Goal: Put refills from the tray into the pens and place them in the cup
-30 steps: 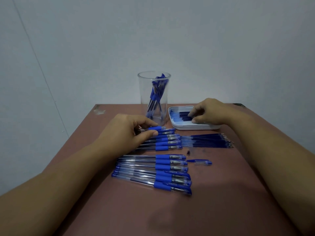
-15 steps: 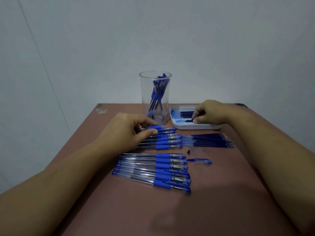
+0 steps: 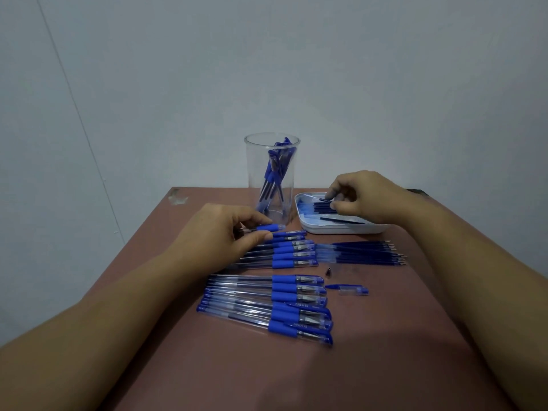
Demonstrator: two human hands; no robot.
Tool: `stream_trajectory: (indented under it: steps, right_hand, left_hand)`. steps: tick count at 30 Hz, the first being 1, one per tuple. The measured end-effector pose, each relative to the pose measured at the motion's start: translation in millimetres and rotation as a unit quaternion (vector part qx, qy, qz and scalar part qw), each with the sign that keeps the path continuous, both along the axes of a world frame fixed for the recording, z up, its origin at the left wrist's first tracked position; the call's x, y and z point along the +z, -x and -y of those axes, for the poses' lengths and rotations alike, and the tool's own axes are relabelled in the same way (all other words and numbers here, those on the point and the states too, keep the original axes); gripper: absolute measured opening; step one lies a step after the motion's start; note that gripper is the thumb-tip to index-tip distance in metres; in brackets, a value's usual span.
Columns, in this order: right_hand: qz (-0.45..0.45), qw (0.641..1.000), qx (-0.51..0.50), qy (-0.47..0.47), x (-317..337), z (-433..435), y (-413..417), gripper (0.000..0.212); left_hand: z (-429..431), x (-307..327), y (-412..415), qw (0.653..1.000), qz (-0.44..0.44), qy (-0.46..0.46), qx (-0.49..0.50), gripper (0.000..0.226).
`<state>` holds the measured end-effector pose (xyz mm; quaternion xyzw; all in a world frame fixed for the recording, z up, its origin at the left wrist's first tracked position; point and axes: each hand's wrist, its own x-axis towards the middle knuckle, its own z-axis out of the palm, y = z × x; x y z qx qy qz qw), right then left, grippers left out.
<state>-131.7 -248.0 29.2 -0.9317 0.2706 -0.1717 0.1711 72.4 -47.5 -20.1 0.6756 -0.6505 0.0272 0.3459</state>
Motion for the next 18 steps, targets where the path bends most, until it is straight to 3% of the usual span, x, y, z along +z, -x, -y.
stream_trajectory:
  steps: [6, 11, 18]
  right_hand:
    - [0.042, 0.995, 0.062, 0.065, 30.8, -63.1, 35.5, 0.017]
    - [0.068, 0.986, 0.078, 0.134, -3.8, -69.4, 48.4, 0.023]
    - [0.124, 0.981, 0.107, 0.105, -26.8, -64.5, 44.6, 0.021]
  left_hand:
    - [-1.8, 1.2, 2.0, 1.000, 0.008, 0.008, -0.009, 0.024]
    - [-1.6, 0.9, 4.3, 1.000, 0.000, 0.015, -0.019, 0.024]
    - [-0.3, -1.0, 5.9, 0.997, -0.027, 0.046, -0.047, 0.026]
